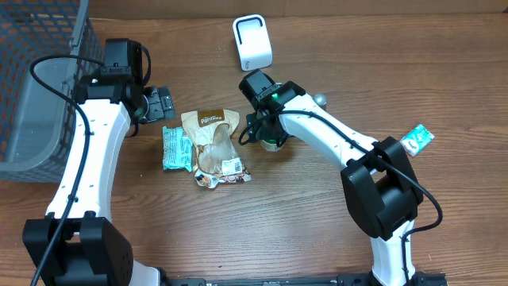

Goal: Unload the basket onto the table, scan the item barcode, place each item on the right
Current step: 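Lower the right gripper and align it over the jar lid, then close the right gripper on the green jar lid and lift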

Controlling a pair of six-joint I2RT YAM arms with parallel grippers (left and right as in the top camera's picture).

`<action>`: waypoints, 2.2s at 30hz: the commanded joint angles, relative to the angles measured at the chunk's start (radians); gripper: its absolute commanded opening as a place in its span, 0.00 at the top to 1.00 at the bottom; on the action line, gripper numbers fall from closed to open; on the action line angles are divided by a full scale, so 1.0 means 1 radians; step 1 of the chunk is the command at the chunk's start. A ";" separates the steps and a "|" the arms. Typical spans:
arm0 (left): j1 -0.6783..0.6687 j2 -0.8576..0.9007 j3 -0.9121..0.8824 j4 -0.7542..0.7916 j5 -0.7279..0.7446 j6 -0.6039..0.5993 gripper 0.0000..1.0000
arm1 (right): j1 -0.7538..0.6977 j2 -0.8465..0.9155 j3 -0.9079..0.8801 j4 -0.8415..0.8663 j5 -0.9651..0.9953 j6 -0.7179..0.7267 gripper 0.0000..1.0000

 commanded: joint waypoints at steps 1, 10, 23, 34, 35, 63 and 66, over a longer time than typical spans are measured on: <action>0.004 0.002 0.017 -0.003 -0.009 0.014 0.00 | -0.001 -0.003 -0.005 -0.003 0.017 -0.005 0.22; 0.004 0.002 0.017 -0.003 -0.009 0.014 0.01 | -0.001 -0.004 -0.001 -0.001 0.018 -0.005 0.40; 0.004 0.002 0.017 -0.003 -0.009 0.014 0.01 | -0.001 -0.015 0.263 -0.198 0.017 -0.005 0.50; 0.004 0.002 0.017 -0.003 -0.009 0.014 0.00 | -0.001 -0.015 0.352 -0.330 -0.089 -0.005 0.52; 0.004 0.002 0.017 -0.003 -0.009 0.014 0.00 | -0.001 -0.015 0.352 -0.339 -0.089 -0.005 0.52; 0.004 0.002 0.017 -0.003 -0.009 0.014 0.01 | -0.002 -0.015 0.351 -0.625 -0.640 0.004 0.51; 0.004 0.002 0.017 -0.003 -0.010 0.014 0.00 | -0.002 -0.015 0.351 -0.649 -0.757 0.013 0.52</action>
